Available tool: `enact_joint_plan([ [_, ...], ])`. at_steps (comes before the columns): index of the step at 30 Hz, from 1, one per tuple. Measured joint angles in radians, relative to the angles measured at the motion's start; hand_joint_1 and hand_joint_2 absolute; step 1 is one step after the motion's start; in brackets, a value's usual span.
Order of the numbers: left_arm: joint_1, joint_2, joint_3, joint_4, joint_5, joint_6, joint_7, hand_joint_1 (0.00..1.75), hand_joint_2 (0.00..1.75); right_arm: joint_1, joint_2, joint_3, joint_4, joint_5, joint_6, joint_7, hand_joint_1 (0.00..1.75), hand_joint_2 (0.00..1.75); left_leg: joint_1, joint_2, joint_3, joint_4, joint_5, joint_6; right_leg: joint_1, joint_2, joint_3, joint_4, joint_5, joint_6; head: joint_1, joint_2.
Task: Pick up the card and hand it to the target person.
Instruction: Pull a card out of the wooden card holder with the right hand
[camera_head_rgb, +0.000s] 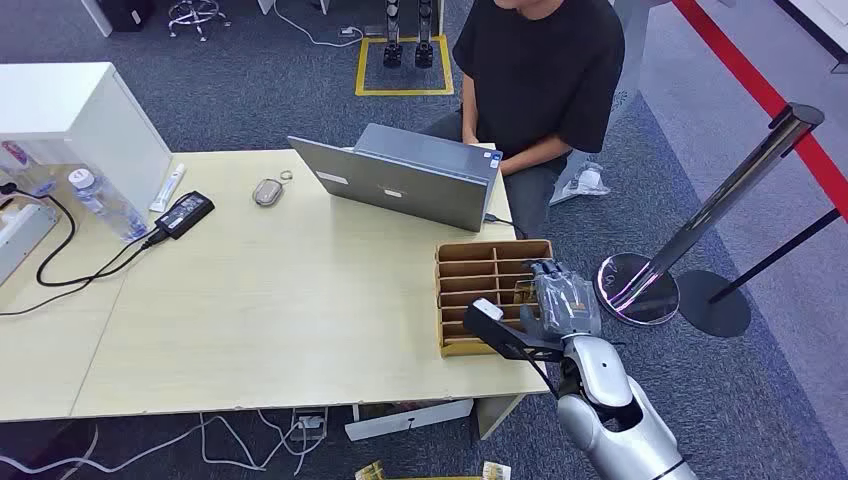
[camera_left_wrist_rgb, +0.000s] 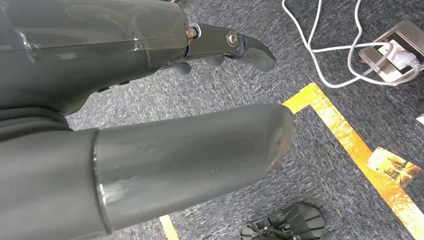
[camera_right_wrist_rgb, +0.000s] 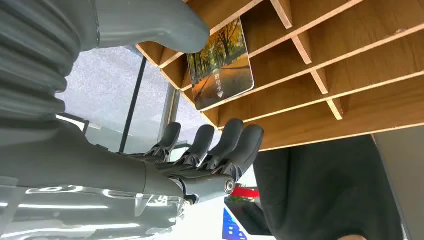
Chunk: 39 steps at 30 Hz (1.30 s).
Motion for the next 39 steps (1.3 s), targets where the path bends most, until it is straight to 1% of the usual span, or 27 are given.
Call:
enact_joint_plan([
  [5, 0.000, 0.001, 0.000, 0.000, 0.000, 0.000, 0.000, 0.00, 0.00, -0.005, 0.000, 0.006, 0.008, 0.001, 0.004, 0.001, 0.75, 1.75, 0.000, 0.000, 0.000, 0.000, 0.000, 0.000, 0.000, 0.000, 0.000, 0.000, 0.000, 0.000, 0.000, 0.000],
  [17, 0.000, 0.001, 0.000, 0.000, 0.000, 0.000, 0.002, 0.00, 0.00, -0.011, 0.000, 0.015, 0.015, 0.010, 0.019, 0.004, 1.01, 1.75, 0.000, 0.000, 0.000, 0.000, 0.000, 0.000, 0.000, 0.000, 0.000, 0.000, 0.000, 0.000, 0.000, 0.000],
  [23, 0.000, 0.001, 0.000, 0.000, 0.000, 0.000, 0.002, 0.00, 0.00, -0.013, 0.000, 0.019, 0.015, 0.012, 0.020, 0.006, 1.10, 1.75, 0.000, 0.000, 0.000, 0.000, 0.000, 0.000, 0.000, 0.000, 0.000, 0.000, 0.000, 0.000, 0.000, 0.000],
  [34, 0.000, 0.000, 0.000, 0.000, 0.000, 0.001, -0.001, 0.00, 0.00, -0.015, 0.002, 0.027, 0.024, 0.014, 0.022, 0.008, 1.11, 1.75, 0.000, 0.000, 0.000, 0.000, 0.000, 0.000, 0.000, 0.000, 0.000, 0.000, 0.000, 0.000, 0.000, 0.000],
  [39, 0.000, 0.000, 0.000, 0.000, 0.000, 0.001, -0.001, 0.00, 0.00, -0.020, 0.002, 0.027, 0.030, 0.015, 0.023, 0.007, 1.19, 1.75, 0.000, 0.000, 0.000, 0.000, 0.000, 0.000, 0.000, 0.000, 0.000, 0.000, 0.000, 0.000, 0.000, 0.000],
])
